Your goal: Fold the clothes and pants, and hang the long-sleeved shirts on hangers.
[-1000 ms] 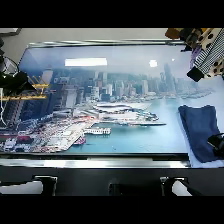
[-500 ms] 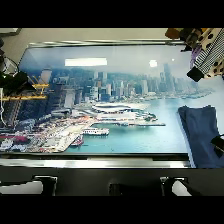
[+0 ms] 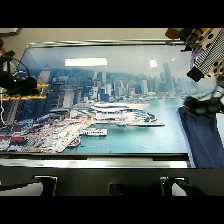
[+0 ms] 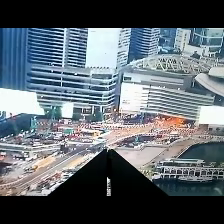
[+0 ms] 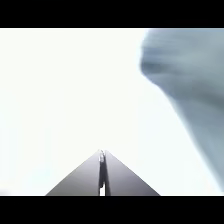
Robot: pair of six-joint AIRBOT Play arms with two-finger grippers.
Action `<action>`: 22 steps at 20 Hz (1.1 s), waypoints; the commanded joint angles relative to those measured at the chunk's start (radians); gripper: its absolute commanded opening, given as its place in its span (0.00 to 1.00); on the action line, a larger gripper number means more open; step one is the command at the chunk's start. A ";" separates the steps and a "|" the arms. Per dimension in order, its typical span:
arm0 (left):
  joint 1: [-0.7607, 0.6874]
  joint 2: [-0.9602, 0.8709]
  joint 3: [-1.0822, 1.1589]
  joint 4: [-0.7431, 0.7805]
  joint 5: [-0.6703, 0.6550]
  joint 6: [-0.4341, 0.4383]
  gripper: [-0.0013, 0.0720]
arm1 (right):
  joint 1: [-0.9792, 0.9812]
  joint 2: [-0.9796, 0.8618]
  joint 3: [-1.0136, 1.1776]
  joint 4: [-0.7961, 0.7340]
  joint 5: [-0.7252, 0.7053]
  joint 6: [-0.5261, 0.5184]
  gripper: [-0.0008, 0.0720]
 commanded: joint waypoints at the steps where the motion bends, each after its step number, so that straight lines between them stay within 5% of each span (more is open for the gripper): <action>1: -0.079 0.111 -0.216 0.066 0.138 0.015 0.03 | 0.286 -0.056 0.014 0.017 -0.052 -0.048 0.05; 5: -0.106 0.160 -0.359 0.066 0.129 0.018 0.04 | 0.400 -0.108 0.014 0.010 -0.033 -0.021 0.05; 11: -0.105 0.158 -0.364 0.089 0.134 0.018 0.04 | 0.397 -0.105 0.014 -0.016 -0.030 -0.127 0.06; 22: -0.106 0.157 -0.364 0.088 0.134 0.018 0.04 | 0.397 -0.102 0.014 -0.025 0.041 -0.128 0.06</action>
